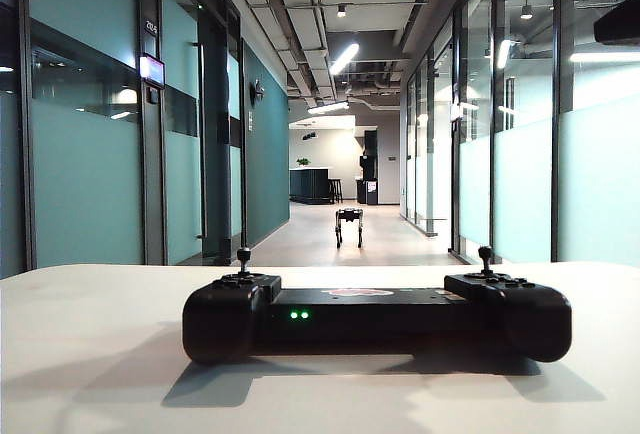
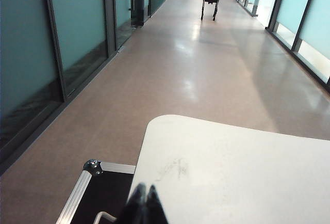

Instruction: Push the left joystick on the remote control sitting on the white table forward to make the robot dog walk in a straight line until it approaches the door.

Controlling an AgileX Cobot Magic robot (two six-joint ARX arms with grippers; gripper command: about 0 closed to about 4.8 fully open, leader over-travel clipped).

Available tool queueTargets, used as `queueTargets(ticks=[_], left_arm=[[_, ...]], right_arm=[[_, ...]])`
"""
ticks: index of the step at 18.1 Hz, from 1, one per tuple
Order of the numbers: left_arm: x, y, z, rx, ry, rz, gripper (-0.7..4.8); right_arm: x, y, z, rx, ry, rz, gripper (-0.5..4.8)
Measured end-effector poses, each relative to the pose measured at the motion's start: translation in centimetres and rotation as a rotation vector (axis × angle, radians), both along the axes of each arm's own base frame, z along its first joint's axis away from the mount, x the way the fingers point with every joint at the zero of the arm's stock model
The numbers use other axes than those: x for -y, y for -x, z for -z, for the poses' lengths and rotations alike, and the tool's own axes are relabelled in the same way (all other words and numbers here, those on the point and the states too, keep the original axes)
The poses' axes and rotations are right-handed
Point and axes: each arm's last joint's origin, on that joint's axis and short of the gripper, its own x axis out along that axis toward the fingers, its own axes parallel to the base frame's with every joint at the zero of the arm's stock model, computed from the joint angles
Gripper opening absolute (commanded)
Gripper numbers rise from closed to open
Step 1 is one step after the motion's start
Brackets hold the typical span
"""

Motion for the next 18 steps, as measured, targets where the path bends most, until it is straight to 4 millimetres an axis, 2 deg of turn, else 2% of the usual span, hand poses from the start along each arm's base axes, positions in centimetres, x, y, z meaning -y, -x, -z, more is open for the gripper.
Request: queueTargets(ticks=[16,18], left_arm=[[0.0,0.0,0.0,0.0,0.0,-0.008,-0.05],[0.0,0.0,0.0,0.0,0.0,-0.008,-0.05]], right_arm=[[0.0,0.0,0.0,0.0,0.0,0.0,0.0],[0.2,-0.4,1.2,-0.004,0.013,0.087,0.0]])
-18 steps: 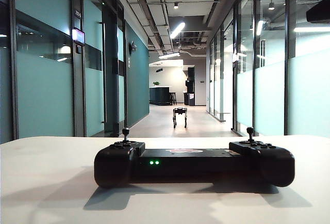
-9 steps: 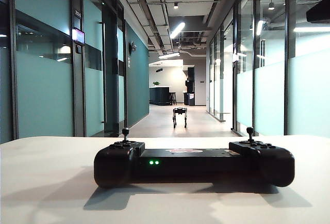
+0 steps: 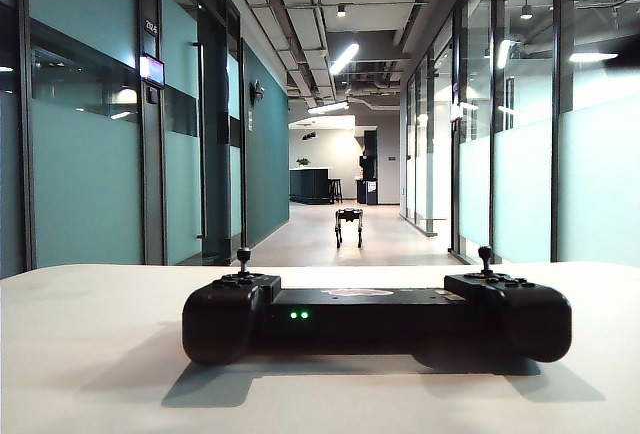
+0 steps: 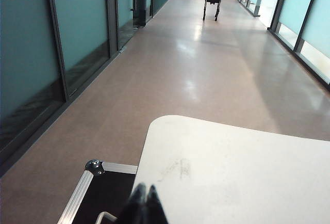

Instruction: Push the left joystick on the remote control sitting on the white table forward to make the robot dog walk in a straight line until it approaches the door.

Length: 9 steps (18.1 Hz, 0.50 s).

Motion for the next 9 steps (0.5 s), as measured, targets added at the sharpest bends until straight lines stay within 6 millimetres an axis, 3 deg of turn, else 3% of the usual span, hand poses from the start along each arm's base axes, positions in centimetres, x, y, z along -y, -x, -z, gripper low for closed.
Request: queueTargets(ticks=[3,9], left_arm=[[0.0,0.0,0.0,0.0,0.0,0.0,-0.05],[0.0,0.0,0.0,0.0,0.0,0.001,-0.05]], right_arm=[[1.1,-1.1,1.7,-0.001,-0.008,0.122,0.0],[4.4,-2.5,0.8,0.106,-0.065,0.422,0.0]])
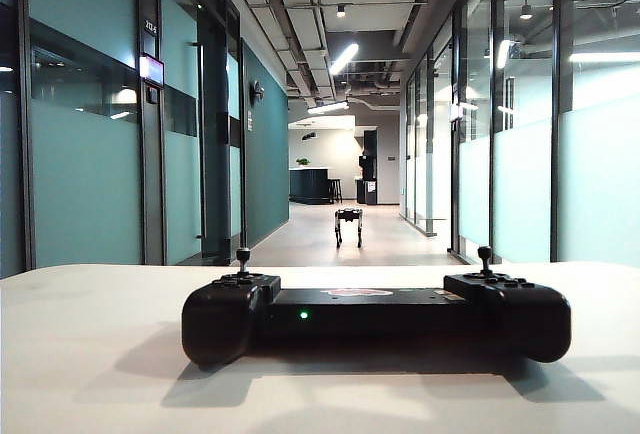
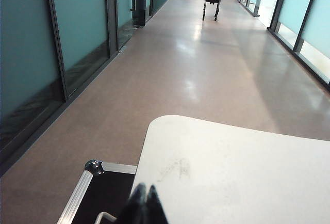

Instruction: Push the left joystick on the remote control sitting on the white table forward to make the robot dog walk in a straight line until it approaches the door.

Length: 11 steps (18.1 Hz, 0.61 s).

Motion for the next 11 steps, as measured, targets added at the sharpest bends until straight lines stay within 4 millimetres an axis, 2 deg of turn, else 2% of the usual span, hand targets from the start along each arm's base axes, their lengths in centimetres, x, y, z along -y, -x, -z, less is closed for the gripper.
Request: queueTargets(ticks=[2,3,11], left_arm=[[0.0,0.0,0.0,0.0,0.0,0.0,-0.05],[0.0,0.0,0.0,0.0,0.0,0.0,-0.05],[0.0,0.0,0.0,0.0,0.0,0.0,-0.05]], right_arm=[[0.84,-0.45,1.04,0.027,-0.002,0.092,0.0],[1.04,-0.45,0.92,0.038,-0.004,0.114,0.0],[0.71,-0.43,0.79,0.058,0.047,0.054,0.0]])
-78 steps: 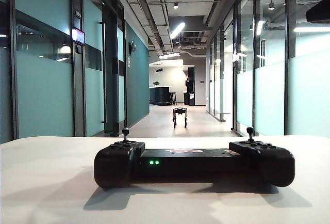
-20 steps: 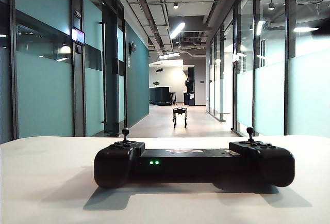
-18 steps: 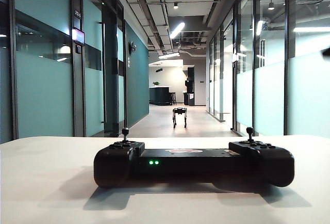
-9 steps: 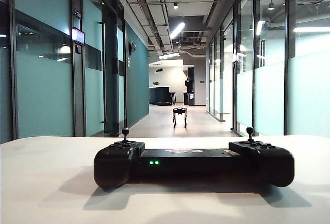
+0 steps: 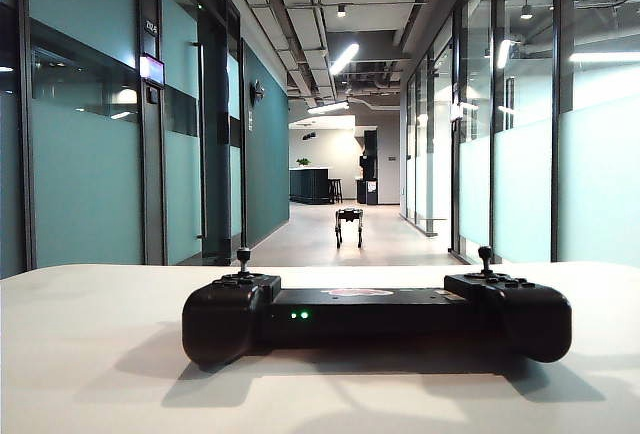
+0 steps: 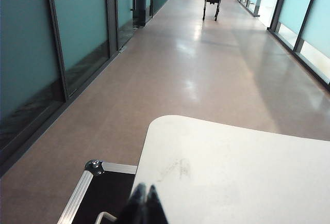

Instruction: Push the left joystick on the remote control sitting on the white table forward to make the robot dog walk in a straight line until it approaches the door.

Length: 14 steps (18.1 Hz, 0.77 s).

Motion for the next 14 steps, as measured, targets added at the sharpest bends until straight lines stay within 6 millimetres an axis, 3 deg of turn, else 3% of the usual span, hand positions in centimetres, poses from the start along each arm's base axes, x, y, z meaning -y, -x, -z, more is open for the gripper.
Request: queueTargets(ticks=[14], left_arm=[[0.0,0.0,0.0,0.0,0.0,0.0,-0.05]], right_arm=[[0.33,0.0,0.01,-0.002,0.014,0.109,0.0]])
